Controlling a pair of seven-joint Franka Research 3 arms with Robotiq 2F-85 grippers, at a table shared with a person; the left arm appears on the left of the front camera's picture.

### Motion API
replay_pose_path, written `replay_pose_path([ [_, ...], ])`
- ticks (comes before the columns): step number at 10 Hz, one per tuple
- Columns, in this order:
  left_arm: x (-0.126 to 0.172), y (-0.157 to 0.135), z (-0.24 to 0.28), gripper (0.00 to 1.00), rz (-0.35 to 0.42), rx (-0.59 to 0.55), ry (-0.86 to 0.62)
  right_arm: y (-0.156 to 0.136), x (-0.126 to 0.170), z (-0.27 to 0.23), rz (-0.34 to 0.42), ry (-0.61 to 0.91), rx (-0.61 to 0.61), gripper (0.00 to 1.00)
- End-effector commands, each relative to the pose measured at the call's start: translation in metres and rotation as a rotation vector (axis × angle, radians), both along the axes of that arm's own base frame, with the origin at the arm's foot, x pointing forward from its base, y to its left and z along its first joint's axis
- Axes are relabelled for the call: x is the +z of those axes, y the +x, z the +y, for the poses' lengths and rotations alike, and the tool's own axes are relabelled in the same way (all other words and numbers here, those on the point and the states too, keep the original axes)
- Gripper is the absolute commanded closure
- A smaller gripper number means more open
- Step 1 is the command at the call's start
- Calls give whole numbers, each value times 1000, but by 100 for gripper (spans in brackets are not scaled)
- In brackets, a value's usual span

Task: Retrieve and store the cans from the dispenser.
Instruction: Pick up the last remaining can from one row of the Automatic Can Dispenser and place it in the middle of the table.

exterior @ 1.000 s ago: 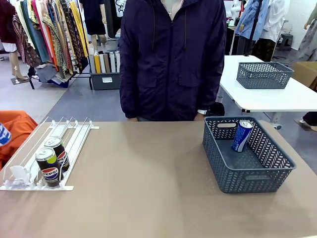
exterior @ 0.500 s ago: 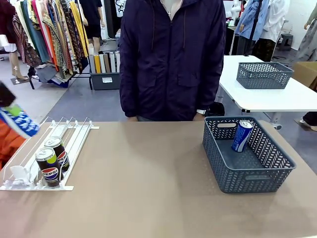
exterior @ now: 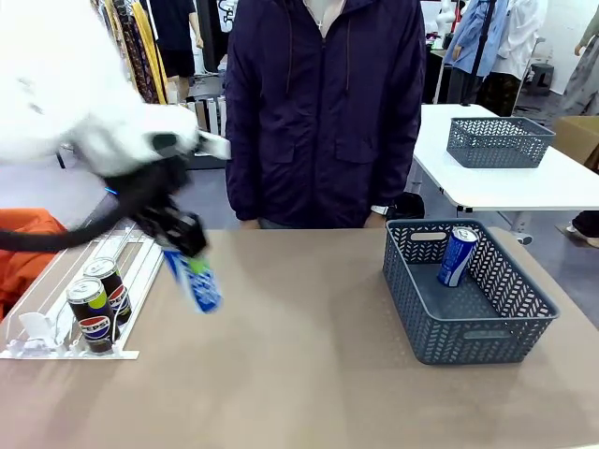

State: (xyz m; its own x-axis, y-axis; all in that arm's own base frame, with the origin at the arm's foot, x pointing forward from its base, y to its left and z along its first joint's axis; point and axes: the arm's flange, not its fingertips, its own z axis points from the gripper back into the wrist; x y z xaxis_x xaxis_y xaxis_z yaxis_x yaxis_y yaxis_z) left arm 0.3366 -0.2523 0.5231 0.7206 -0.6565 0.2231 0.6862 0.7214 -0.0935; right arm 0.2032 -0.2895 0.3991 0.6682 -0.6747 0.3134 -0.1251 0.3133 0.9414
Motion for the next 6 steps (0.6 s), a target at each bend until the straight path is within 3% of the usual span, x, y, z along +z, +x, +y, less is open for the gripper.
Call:
replay_pose_path([
  [1,-20,16,-46,100,-36,-56,-9,4,3,0,-35,-6,-11,0],
  [3,-51,15,-85,100,-80,-90,-33,4,3,0,-35,-6,-11,0],
  [6,-93,25,-108,100,-75,-100,74,4,3,0,-35,-6,-11,0],
])
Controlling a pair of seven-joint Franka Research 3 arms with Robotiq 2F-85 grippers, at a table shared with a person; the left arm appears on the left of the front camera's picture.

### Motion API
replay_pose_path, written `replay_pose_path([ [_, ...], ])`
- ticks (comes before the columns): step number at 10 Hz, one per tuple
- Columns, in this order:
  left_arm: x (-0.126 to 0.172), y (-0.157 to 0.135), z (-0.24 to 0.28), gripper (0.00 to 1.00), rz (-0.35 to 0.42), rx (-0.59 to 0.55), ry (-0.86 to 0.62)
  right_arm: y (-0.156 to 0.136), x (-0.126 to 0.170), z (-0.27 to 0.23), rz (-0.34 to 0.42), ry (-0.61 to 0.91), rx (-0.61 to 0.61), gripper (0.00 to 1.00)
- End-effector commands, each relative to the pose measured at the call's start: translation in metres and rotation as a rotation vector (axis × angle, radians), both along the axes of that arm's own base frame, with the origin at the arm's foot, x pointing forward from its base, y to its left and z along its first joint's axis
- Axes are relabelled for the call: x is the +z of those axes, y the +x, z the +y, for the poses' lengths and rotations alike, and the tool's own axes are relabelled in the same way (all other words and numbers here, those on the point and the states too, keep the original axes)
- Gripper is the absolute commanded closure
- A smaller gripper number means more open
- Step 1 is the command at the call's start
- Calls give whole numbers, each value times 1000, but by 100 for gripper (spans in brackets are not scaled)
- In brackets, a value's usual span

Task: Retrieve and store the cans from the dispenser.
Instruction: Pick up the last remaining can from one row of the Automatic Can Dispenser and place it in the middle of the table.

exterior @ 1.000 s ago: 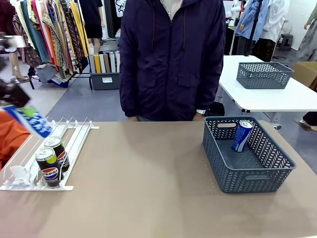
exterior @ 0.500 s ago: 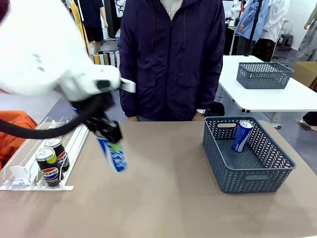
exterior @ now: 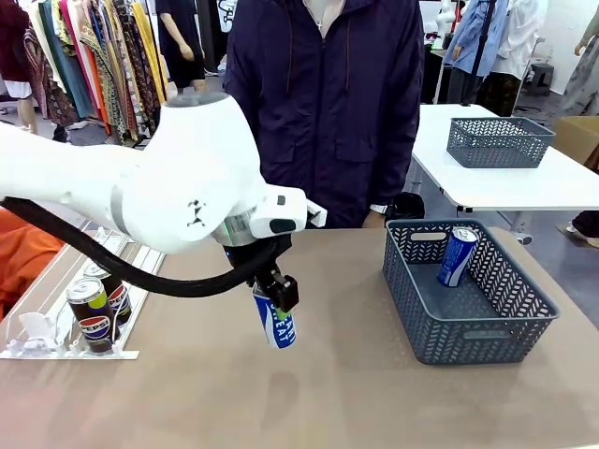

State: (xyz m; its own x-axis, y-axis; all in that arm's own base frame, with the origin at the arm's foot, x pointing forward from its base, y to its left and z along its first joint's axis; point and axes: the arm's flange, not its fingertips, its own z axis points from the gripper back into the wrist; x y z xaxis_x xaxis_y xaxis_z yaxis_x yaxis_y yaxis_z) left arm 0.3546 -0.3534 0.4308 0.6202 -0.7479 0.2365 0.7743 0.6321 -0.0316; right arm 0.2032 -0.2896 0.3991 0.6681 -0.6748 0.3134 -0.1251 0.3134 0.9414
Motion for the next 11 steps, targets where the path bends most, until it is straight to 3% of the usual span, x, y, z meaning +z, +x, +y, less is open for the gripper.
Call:
replay_pose_path([
  [1,-16,12,-14,100,-27,28,80,4,3,0,-35,-6,-11,0],
  [4,-34,20,-25,100,-13,18,85,4,3,0,-35,-6,-11,0],
  [10,-38,28,-27,100,-41,-2,77,4,3,0,-35,-6,-11,0],
  [11,-38,26,-27,43,-40,-8,89,4,3,0,-35,-6,-11,0],
])
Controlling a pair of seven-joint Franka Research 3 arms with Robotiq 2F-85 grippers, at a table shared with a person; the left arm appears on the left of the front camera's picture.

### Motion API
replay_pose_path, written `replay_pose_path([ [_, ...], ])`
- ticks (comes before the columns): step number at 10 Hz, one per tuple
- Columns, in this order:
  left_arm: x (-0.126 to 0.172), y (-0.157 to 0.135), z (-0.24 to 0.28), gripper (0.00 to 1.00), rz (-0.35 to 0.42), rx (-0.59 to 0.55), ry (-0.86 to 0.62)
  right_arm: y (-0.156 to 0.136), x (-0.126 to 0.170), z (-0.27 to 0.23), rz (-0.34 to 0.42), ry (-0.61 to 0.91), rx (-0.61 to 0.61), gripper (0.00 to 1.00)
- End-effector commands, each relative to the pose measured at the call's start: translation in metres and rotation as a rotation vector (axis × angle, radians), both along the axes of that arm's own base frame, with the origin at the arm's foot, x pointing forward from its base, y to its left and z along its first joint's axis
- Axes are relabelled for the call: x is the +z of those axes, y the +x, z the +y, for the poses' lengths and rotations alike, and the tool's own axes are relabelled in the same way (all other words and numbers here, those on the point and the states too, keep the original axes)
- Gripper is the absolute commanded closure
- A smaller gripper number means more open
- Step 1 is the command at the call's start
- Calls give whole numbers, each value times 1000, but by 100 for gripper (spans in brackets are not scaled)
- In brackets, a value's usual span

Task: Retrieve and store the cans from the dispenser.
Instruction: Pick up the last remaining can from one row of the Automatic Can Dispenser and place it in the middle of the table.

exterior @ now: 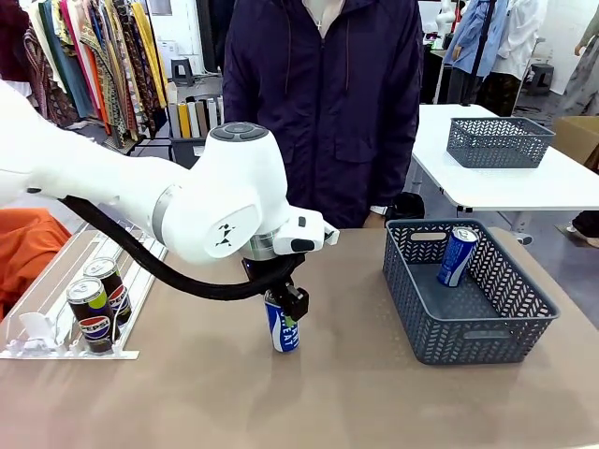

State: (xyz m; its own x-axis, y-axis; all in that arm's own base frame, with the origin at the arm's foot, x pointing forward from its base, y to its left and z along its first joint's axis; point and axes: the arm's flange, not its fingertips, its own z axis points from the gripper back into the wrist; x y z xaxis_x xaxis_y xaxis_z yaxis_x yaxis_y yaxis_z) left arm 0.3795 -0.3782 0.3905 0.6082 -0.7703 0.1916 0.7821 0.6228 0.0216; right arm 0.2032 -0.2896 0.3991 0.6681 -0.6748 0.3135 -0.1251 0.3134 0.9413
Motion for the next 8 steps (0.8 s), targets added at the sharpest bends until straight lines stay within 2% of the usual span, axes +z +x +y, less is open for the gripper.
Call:
replay_pose_path([
  [1,2,2,-2,0,-26,2,21,4,3,0,-35,-6,-11,0],
  [6,3,0,-1,0,-24,-7,25,4,3,0,-35,-6,-11,0],
  [8,24,-4,10,0,-28,-2,-36,4,3,0,-35,-6,-11,0],
])
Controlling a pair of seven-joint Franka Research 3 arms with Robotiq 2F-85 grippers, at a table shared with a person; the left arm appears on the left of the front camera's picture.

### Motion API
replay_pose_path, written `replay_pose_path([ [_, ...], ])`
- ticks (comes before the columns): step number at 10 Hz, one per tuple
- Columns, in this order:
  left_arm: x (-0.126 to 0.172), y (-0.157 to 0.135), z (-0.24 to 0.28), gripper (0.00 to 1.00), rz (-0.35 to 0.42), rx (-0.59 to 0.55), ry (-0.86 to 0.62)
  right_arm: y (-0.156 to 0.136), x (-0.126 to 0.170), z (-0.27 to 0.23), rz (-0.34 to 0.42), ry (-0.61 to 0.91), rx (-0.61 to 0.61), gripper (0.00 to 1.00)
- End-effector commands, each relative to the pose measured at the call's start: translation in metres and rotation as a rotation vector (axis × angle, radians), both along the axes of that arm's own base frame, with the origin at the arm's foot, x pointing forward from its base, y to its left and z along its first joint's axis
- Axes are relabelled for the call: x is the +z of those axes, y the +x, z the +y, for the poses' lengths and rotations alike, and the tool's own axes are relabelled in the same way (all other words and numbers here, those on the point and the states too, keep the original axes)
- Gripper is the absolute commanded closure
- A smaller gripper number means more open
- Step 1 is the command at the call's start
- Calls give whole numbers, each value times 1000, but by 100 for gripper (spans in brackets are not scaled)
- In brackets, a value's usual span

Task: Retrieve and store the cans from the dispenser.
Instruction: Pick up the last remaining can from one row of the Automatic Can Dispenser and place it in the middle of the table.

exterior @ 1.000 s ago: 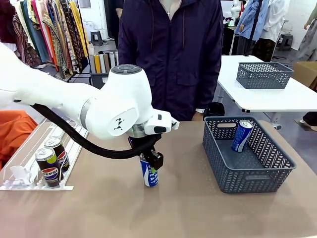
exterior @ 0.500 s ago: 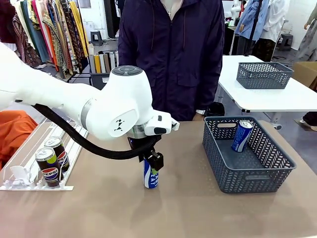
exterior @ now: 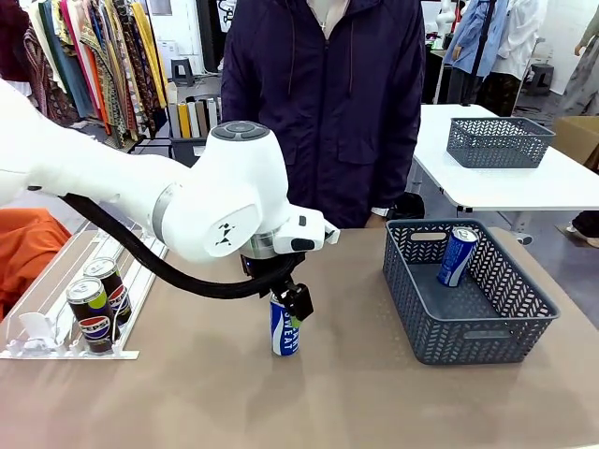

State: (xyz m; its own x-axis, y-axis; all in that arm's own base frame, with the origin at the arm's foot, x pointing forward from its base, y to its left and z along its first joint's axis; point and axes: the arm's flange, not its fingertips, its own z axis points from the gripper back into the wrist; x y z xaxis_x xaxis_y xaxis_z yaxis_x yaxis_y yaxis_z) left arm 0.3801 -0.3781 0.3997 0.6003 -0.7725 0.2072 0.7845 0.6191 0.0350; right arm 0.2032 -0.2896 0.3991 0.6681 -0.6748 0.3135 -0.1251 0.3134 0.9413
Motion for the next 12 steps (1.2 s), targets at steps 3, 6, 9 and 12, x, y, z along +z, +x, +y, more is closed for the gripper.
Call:
replay_pose_path([
  [3,84,-24,43,0,11,-24,-114,4,3,0,-35,-6,-11,0],
  [6,177,-27,133,0,22,9,-229,4,3,0,-35,-6,-11,0],
  [9,227,-26,302,0,220,52,-467,4,3,0,-35,-6,-11,0],
  [12,217,-3,485,0,360,334,-707,4,3,0,-35,-6,-11,0],
])
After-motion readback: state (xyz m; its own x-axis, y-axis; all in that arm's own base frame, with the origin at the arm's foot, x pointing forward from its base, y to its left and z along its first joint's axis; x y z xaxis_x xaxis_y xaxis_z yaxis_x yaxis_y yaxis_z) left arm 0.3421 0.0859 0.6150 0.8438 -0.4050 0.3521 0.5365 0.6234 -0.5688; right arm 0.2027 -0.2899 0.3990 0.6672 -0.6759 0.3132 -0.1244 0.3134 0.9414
